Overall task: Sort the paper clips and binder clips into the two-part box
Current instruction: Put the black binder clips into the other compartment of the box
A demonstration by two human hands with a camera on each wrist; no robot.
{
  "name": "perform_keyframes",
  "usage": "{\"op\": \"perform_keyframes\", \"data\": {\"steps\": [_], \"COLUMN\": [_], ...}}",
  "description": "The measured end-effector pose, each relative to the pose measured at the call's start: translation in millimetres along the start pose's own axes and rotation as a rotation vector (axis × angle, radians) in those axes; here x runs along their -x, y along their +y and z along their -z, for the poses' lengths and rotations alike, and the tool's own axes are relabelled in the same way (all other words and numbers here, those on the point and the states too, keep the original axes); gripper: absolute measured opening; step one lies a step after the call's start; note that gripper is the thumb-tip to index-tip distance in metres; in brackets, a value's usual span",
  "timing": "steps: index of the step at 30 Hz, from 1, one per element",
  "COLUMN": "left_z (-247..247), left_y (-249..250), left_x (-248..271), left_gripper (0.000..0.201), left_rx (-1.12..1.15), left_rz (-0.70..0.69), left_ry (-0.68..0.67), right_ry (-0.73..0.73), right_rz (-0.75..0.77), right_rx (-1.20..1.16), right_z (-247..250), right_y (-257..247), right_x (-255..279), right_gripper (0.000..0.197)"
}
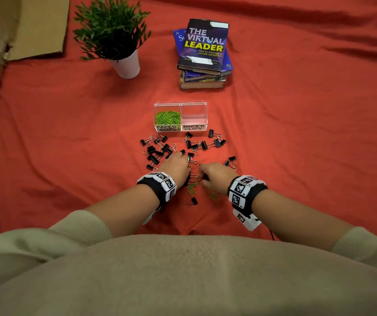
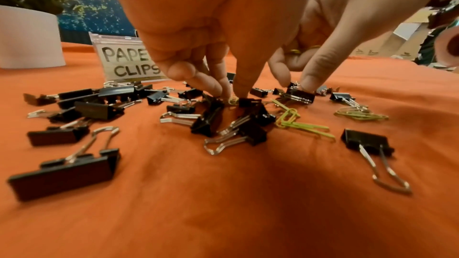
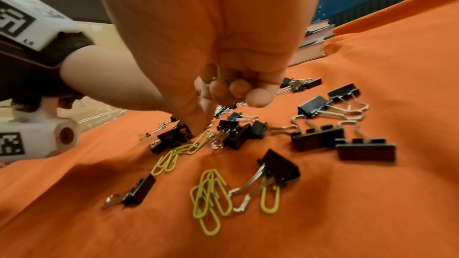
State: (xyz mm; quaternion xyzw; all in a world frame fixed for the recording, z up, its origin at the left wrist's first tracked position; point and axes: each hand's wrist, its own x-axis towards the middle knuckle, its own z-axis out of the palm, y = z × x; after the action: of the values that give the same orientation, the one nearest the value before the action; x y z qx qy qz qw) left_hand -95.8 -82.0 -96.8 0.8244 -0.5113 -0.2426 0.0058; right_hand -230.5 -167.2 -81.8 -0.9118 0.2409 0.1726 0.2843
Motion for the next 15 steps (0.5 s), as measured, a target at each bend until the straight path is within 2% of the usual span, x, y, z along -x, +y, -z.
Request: {"op": "perform_keyframes", "data": {"steps": [5,11,15], "left_z": [1.0,10.0,14.7], "left_y": [-1.9,-2.9,-4.0], "left_x": [0.3,6.4,18.5], "left_gripper": [0.021,0.003,0.010], "left_rx": [0.061,0.356,0.431], "left_rz": [0.008,0.064,-0.020], "left_ry": [-0.022,0.073,-0.038], "right_ry": [-0.022,-0.063,-0.042], "right_rz": [0.038,0.050,0.073], "right_rx": [0.153,0.200,0.137], "right_z": [-7.2,-11.6,-9.2], "right_y": [-10.1,-5.8,-6.2], "right_x": [-3.1,-2.0,0.7], "right_gripper": [0.029,0.021,0.027]}}
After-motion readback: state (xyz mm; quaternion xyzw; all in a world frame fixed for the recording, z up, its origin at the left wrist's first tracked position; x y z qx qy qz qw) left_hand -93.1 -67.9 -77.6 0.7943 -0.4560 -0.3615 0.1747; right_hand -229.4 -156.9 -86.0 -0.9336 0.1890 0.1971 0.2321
